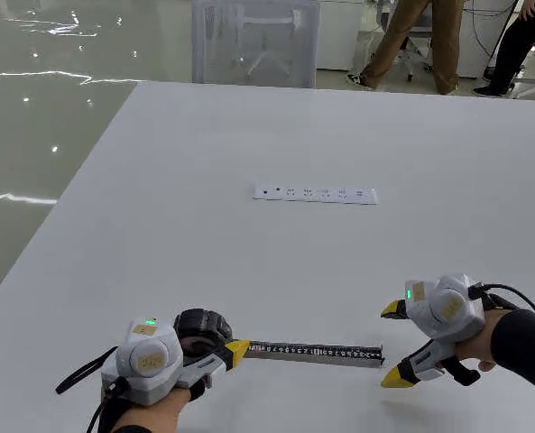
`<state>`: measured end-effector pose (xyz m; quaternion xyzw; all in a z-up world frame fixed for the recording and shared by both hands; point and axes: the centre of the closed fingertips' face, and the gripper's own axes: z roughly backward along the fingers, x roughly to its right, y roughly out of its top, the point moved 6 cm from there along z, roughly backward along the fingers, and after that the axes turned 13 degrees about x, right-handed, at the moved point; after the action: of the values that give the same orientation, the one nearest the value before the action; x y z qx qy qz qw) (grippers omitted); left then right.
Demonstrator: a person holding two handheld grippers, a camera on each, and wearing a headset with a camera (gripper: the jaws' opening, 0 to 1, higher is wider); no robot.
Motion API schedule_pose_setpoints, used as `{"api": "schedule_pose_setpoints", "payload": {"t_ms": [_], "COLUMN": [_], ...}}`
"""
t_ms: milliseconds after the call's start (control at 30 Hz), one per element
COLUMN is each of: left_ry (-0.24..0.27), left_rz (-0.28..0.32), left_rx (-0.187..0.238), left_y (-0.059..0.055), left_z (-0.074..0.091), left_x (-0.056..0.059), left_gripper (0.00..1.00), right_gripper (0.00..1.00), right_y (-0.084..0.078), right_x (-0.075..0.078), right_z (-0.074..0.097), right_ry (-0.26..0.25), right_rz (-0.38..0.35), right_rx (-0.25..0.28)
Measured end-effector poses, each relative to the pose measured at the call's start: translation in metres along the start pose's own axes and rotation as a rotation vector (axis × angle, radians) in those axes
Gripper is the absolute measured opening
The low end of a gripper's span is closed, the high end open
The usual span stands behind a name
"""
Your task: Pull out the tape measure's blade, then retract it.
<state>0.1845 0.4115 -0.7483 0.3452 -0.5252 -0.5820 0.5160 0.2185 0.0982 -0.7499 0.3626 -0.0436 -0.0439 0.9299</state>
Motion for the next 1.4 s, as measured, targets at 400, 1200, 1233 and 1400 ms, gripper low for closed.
{"api": "schedule_pose_setpoints", "payload": {"t_ms": [400, 1200, 1233, 1400], "left_ry": [-0.006, -0.017, -0.015, 0.012], "left_rz": [0.001, 0.017, 0.02, 0.044], "left_rx": [-0.009, -0.041, -0.046, -0.057], "left_y": [-0.002, -0.008, -0.009, -0.01], "left_z": [0.0, 0.001, 0.001, -0.002], "left_x": [0.0, 0.002, 0.002, -0.002], "left_gripper": [0.94, 0.86, 0.85, 0.82], "right_gripper": [0.29, 0.13, 0.13, 0.12], "right_y": [-0.01, -0.013, -0.012, -0.012], "right_x": [0.001, 0.0, 0.0, 0.001], "right_z": [-0.011, -0.016, -0.017, -0.018], "right_ry": [0.067, 0.106, 0.107, 0.1], "right_rz": [-0.003, 0.002, 0.015, 0.001], "right_rx": [-0.052, -0.124, -0.143, -0.176]}}
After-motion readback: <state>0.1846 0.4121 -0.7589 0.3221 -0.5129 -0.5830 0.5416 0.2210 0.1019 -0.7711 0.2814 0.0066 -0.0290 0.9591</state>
